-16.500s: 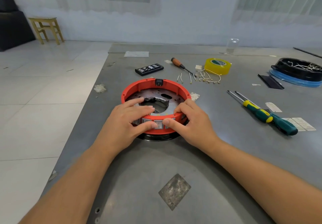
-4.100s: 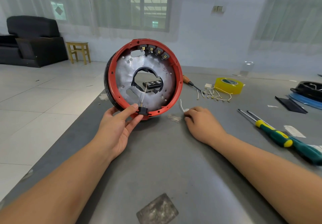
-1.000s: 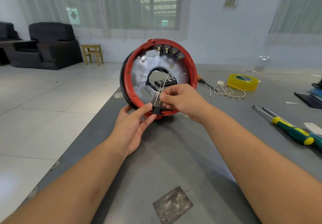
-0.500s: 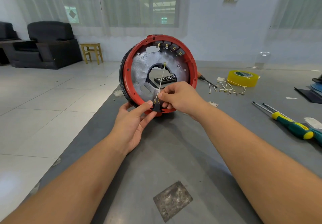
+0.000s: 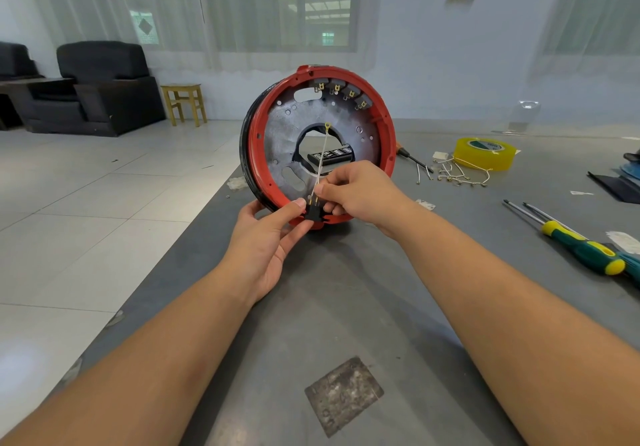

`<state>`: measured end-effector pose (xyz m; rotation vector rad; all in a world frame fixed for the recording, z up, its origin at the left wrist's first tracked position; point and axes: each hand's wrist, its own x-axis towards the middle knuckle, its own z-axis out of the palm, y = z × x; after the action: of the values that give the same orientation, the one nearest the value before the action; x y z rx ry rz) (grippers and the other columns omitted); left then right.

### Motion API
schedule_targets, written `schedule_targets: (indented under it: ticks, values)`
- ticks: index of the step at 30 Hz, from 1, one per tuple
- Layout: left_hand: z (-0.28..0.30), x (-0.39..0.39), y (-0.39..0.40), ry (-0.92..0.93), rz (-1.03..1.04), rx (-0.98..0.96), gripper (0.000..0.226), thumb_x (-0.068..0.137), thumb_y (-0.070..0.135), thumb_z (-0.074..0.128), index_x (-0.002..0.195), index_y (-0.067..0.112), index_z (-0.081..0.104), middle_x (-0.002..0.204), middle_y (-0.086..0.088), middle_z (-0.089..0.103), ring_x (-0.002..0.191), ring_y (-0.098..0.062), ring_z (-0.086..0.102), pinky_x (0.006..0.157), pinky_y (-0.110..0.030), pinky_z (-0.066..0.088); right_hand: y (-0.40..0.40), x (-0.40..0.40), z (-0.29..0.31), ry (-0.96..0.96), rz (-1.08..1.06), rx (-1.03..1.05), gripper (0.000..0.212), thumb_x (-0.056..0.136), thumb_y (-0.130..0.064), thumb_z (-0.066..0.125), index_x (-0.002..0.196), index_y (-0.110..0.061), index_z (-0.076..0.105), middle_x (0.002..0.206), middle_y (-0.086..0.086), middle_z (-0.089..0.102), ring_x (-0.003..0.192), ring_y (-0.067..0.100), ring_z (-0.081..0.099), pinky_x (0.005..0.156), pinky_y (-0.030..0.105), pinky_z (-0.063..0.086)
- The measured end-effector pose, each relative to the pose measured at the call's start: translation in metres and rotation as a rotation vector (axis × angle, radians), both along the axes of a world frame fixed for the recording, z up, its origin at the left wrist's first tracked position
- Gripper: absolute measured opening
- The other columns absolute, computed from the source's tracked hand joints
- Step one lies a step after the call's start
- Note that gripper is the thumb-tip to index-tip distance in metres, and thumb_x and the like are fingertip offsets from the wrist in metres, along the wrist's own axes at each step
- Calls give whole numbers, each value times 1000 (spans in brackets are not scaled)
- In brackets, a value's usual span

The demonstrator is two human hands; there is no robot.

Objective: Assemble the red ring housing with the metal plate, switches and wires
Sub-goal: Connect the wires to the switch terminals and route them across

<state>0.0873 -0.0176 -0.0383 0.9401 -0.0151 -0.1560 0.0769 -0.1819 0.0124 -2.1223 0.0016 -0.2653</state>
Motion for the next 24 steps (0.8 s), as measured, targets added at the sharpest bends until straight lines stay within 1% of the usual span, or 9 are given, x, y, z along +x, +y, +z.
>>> schedule_targets:
  ticks: [3, 6, 10, 13, 16, 19, 24]
  values:
    - [0, 0, 0, -1, 2, -1, 62, 87, -2, 80, 141, 7, 50, 124, -17, 74, 111, -31, 76, 72, -28, 64, 1, -1, 1, 9, 6, 2, 14, 96, -21, 70, 83, -16, 72, 64, -1, 69, 54, 4, 63, 60, 21, 59]
    - [0, 0, 0, 2, 5, -1, 63, 87, -2, 80, 142, 7, 50, 126, -17, 73, 111, -31, 75, 72, -28, 64, 1, -2, 2, 4, 7, -8, 13, 95, -19, 71, 83, -15, 72, 69, 3, 72, 57, 6, 65, 58, 19, 57]
    - [0, 1, 0, 6, 8, -3, 65, 86, -2, 80, 143, 6, 50, 126, -17, 73, 110, -31, 76, 71, -28, 64, 1, -2, 2, 0, 10, -24, 12, 94, -19, 72, 83, -15, 73, 69, 5, 72, 62, 10, 67, 69, 28, 63]
    - [0, 2, 0, 9, 8, -6, 65, 86, -2, 81, 144, 7, 50, 124, -16, 74, 106, -30, 77, 71, -28, 64, 2, -2, 1, -12, 7, -59, 13, 95, -21, 71, 86, -12, 73, 69, 4, 71, 61, 9, 66, 72, 31, 64]
    - [-1, 2, 1, 8, 3, -5, 65, 86, -2, 81, 144, 4, 51, 126, -17, 74, 108, -30, 77, 74, -29, 64, 2, -3, 0, -39, -10, -90, 14, 94, -22, 72, 89, -9, 74, 72, 7, 74, 62, 9, 67, 74, 32, 64]
    - [-1, 2, 1, 1, -9, -1, 63, 87, -1, 80, 143, 2, 53, 128, -18, 73, 108, -28, 77, 77, -30, 65, 3, -3, 0, -61, -16, -126, 16, 93, -23, 72, 87, -9, 74, 73, 8, 75, 62, 9, 67, 75, 32, 63]
    - [-2, 2, 1, 1, -10, 2, 62, 87, -1, 80, 142, 1, 54, 131, -18, 71, 115, -30, 74, 77, -30, 64, 2, -3, -1, -63, -20, -132, 16, 92, -23, 73, 85, -8, 74, 67, 4, 72, 57, 6, 64, 66, 24, 60]
